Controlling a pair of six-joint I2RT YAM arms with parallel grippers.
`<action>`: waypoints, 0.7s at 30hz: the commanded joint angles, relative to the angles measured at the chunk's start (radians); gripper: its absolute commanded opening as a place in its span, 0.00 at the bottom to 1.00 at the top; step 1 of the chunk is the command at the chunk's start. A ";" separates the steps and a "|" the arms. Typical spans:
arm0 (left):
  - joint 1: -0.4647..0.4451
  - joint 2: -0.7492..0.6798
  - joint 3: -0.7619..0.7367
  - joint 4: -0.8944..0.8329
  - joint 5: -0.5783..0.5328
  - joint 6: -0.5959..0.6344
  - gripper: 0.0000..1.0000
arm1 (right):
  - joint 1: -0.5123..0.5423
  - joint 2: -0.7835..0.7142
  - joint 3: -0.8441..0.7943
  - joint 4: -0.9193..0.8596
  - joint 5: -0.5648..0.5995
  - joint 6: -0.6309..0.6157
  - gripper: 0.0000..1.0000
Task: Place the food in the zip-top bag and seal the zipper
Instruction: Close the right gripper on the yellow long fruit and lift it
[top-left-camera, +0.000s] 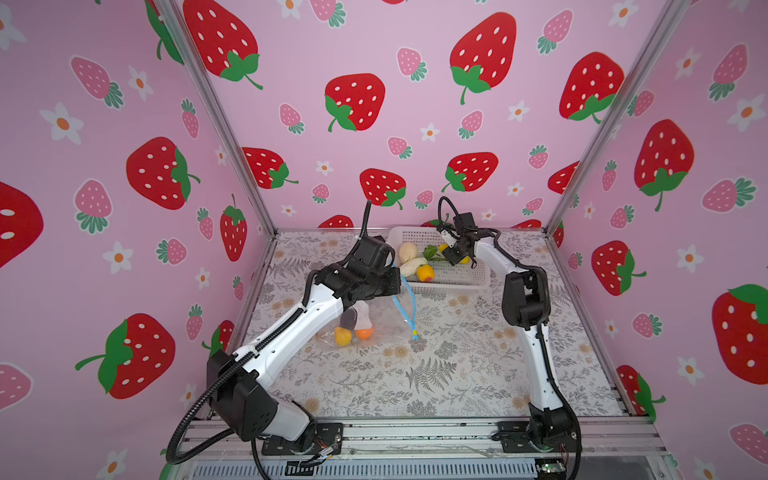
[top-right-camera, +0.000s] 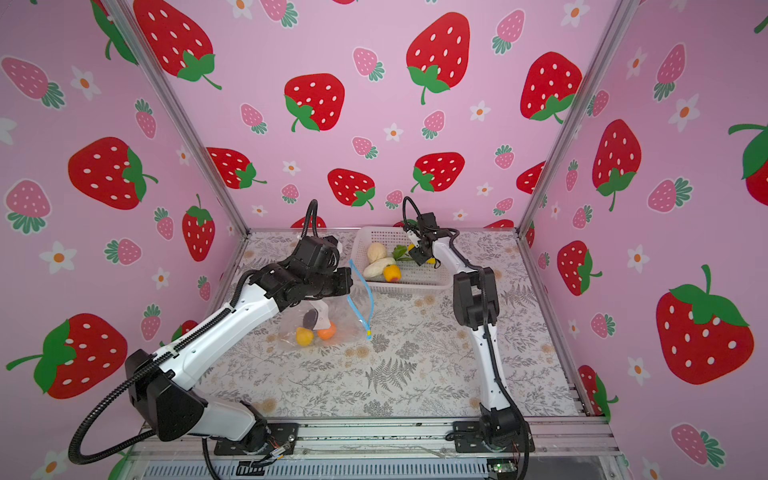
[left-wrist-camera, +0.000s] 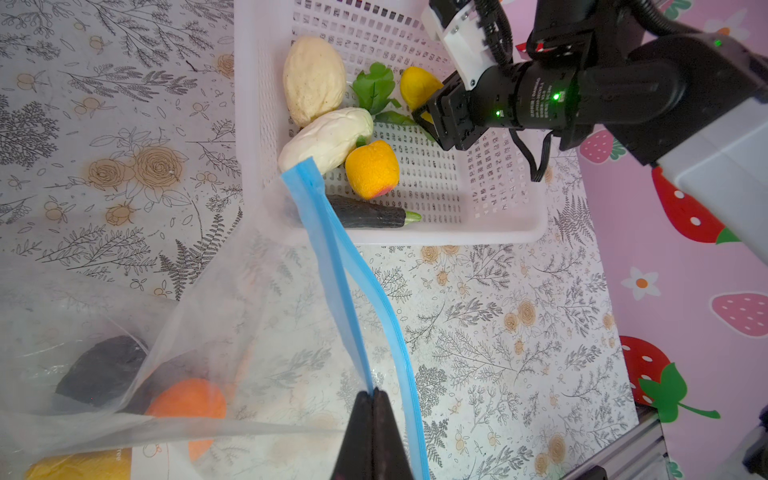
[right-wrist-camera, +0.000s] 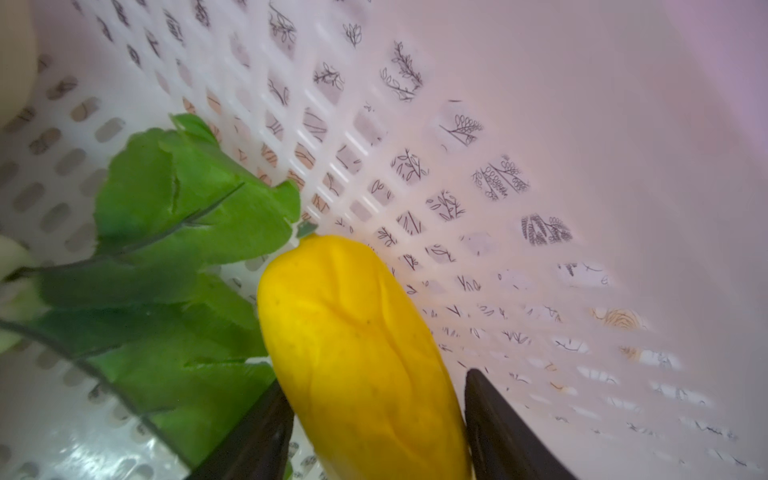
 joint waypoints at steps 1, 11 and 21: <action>0.004 0.002 0.041 -0.001 0.000 -0.004 0.00 | -0.005 0.030 0.024 -0.015 -0.016 0.013 0.65; 0.005 -0.005 0.035 0.000 -0.001 -0.004 0.00 | -0.006 0.025 0.036 -0.025 -0.012 0.036 0.56; 0.005 -0.006 0.029 0.003 -0.004 -0.001 0.00 | -0.008 -0.011 0.049 -0.019 -0.008 0.059 0.52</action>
